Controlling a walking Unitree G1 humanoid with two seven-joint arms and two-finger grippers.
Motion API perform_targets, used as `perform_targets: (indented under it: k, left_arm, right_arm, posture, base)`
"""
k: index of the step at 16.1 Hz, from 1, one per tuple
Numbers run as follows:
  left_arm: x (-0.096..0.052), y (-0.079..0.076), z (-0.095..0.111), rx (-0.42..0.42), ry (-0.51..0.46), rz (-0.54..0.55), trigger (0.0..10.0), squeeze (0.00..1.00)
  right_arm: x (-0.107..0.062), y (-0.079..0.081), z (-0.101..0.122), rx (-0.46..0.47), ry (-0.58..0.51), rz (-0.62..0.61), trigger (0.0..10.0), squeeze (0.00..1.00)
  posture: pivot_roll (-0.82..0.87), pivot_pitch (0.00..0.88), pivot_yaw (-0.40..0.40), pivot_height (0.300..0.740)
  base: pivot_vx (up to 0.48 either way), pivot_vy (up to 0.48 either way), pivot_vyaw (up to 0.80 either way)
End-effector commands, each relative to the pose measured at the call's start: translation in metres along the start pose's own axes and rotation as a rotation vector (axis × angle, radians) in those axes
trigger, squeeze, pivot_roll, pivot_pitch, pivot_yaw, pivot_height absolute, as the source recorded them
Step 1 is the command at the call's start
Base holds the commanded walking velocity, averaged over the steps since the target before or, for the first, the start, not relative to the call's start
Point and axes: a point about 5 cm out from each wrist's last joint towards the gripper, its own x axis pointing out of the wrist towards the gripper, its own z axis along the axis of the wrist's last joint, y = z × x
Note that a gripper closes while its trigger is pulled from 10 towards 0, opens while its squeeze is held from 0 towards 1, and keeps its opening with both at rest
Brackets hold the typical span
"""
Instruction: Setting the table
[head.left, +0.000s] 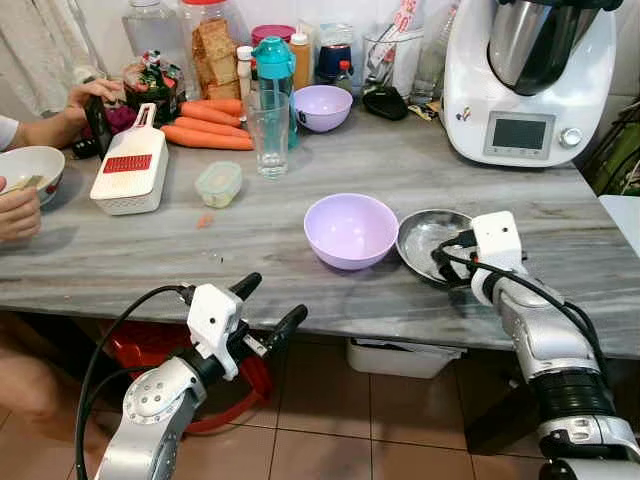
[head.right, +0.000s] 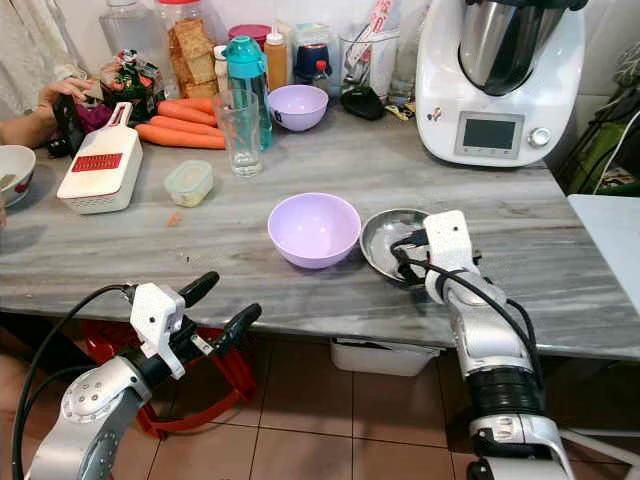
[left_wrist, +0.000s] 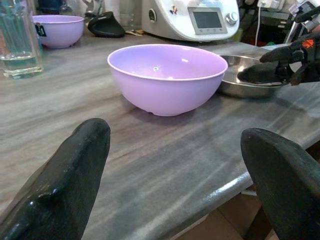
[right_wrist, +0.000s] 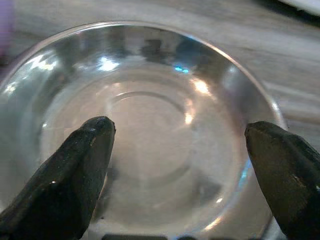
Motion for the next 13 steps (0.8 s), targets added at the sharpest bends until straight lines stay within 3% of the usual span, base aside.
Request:
perform_targets:
  k: [1, 5, 13]
  left_arm:
    - [-0.001, 0.0, 0.003, 0.024, 0.003, -0.007, 10.0, 0.0]
    - [-0.001, 0.0, 0.004, 0.027, 0.011, -0.007, 10.0, 0.0]
    - [0.0, 0.0, 0.003, 0.029, 0.018, -0.008, 10.0, 0.0]
  right_arm:
    - [0.001, 0.004, 0.001, 0.006, 0.008, 0.028, 10.0, 0.0]
    - [0.001, 0.021, -0.001, 0.023, 0.029, 0.141, 10.0, 0.0]
    - [0.001, 0.029, 0.004, 0.045, 0.023, 0.182, 10.0, 0.0]
  posture:
    - [-0.01, 0.068, 0.018, 0.74]
    - [-0.01, 0.072, 0.019, 0.74]
    - [-0.01, 0.072, 0.019, 0.74]
  base:
    - [0.0, 0.0, 0.0]
    - [0.0, 0.0, 0.0]
    - [0.0, 0.0, 0.0]
